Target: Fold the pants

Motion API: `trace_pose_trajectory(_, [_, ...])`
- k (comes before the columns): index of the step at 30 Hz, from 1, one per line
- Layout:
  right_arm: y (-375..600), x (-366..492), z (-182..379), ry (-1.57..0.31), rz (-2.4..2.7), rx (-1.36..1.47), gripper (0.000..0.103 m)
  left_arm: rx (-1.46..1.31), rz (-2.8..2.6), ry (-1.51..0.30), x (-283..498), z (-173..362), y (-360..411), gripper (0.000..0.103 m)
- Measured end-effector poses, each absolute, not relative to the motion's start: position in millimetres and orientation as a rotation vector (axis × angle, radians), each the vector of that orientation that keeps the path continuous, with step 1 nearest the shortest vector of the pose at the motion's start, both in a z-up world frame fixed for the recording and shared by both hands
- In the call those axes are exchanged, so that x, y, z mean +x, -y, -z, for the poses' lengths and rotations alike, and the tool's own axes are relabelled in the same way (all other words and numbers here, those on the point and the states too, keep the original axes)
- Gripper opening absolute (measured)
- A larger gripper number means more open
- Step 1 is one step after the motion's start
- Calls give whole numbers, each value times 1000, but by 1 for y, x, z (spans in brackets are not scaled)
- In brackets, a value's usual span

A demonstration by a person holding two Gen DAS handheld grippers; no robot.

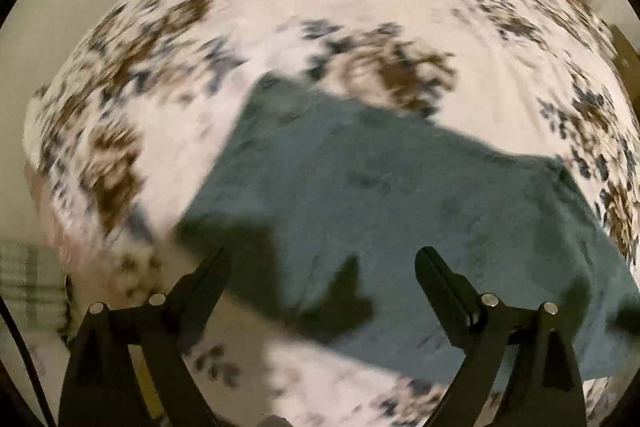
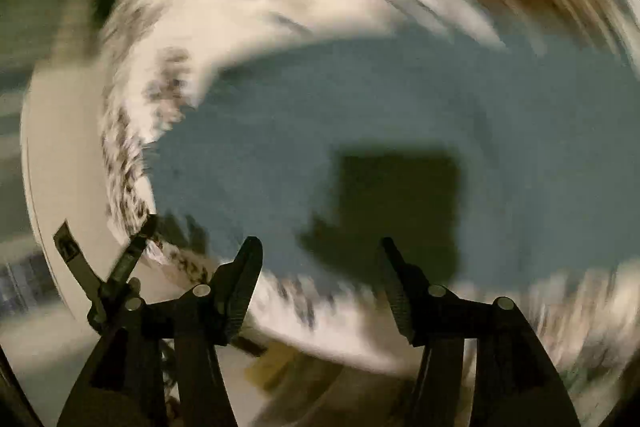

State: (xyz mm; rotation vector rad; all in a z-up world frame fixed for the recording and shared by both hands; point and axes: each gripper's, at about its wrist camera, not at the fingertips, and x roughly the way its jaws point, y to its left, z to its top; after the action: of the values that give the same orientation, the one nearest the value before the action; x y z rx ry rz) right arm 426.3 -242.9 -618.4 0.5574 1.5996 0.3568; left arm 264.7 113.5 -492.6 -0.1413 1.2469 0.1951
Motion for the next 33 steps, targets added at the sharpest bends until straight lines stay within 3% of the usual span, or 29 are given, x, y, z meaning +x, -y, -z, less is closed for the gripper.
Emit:
trace_pose_trajectory(3, [190,508,624,-1576,-509,322,62,-124,-143,-1245,297,509,-93,94])
trace_pose_trajectory(7, [151,563,662,-1734,-675,263,62,-107,-78,-1262,321,527,-77,94])
trace_pose_trajectory(17, [134,581,682,-1758,-757,167,62,-154,-82,-1322,325,559,-81,100])
trace_pose_trajectory(21, [123,578,685,-1745,-789,-7,60,-143,-69,-1330,329,561,-79,101])
trace_pose_trajectory(28, [114,568,698,-1861,-973,121,63,-146,-61,-1330,327,561,-82,101])
trace_pose_trajectory(30, [126,577,711,-1891,-916,293,54,-143,-57,-1331,327,561,-82,101])
trace_pose_trajectory(31, [134,580,715,-1892,-868,345,32,-139,-55,-1332,326,561,-82,101])
trace_pose_trajectory(32, [141,581,714,-1877,-815,338,18,-131,-49,-1336,326,562,-82,101])
trace_pose_trajectory(33, [150,582,709,-1850,-784,364,15,-124,-47,-1339,325,562,-83,101])
